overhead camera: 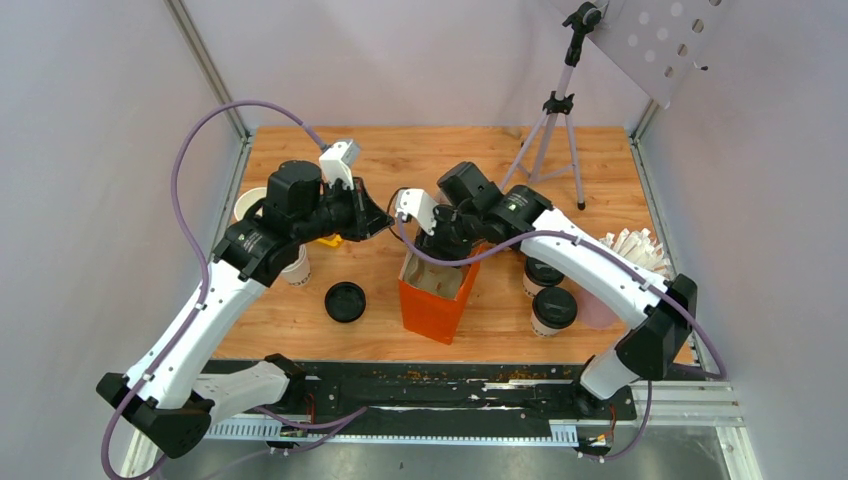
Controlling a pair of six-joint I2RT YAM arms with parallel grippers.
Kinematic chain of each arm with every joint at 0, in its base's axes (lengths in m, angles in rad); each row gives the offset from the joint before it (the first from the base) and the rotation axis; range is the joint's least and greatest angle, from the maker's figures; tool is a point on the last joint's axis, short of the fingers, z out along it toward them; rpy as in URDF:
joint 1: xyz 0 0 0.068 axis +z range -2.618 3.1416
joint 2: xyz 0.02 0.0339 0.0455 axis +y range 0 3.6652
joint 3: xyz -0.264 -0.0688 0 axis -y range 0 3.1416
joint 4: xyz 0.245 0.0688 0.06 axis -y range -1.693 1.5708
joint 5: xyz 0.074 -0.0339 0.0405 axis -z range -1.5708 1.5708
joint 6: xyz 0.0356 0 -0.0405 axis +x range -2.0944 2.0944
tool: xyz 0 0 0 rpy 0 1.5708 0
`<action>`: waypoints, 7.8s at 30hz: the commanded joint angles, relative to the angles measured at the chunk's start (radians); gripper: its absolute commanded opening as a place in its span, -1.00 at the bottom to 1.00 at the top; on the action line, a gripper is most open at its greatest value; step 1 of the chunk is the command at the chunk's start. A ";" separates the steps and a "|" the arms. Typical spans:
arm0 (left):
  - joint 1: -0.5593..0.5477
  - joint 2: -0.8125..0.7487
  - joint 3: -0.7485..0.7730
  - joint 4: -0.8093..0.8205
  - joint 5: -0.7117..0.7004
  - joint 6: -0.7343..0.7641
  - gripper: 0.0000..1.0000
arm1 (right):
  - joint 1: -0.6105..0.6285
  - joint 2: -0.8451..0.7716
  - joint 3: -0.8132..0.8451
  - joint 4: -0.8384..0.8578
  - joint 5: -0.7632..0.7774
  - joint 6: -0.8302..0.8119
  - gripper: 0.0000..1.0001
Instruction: Pack the takeout coffee
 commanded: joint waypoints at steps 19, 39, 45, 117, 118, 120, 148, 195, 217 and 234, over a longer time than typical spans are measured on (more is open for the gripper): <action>0.003 -0.002 0.012 0.000 0.028 -0.011 -0.02 | 0.032 -0.013 0.155 -0.077 0.093 0.103 0.25; 0.003 -0.126 -0.021 -0.236 0.203 -0.030 0.73 | -0.121 -0.160 0.121 0.097 0.273 0.212 0.69; 0.003 -0.182 -0.124 -0.213 0.222 -0.048 0.73 | -0.191 -0.024 0.194 -0.020 0.137 0.119 0.70; 0.019 0.026 0.003 -0.236 0.056 -0.210 -0.72 | -0.197 -0.401 -0.279 0.040 0.236 1.288 -0.71; 0.019 0.039 0.021 -0.236 0.055 -0.195 -0.84 | -0.196 -0.404 -0.278 0.038 0.226 1.282 -0.66; 0.019 0.073 0.063 -0.258 0.051 -0.151 -1.00 | -0.197 -0.411 -0.275 0.029 0.212 1.257 -0.58; 0.022 0.129 0.335 -0.556 -0.347 0.083 1.00 | -0.199 -0.631 -0.234 -0.180 0.503 0.885 1.00; 0.032 -0.081 0.119 -0.374 0.016 0.049 0.80 | -0.555 -0.248 -0.350 -0.018 0.240 0.434 0.82; 0.031 -0.065 0.116 -0.370 0.012 0.055 0.80 | -0.556 -0.232 -0.501 0.070 0.220 0.330 0.55; 0.031 -0.068 0.114 -0.372 0.009 0.059 0.81 | -0.556 -0.215 -0.461 0.005 0.221 0.353 0.66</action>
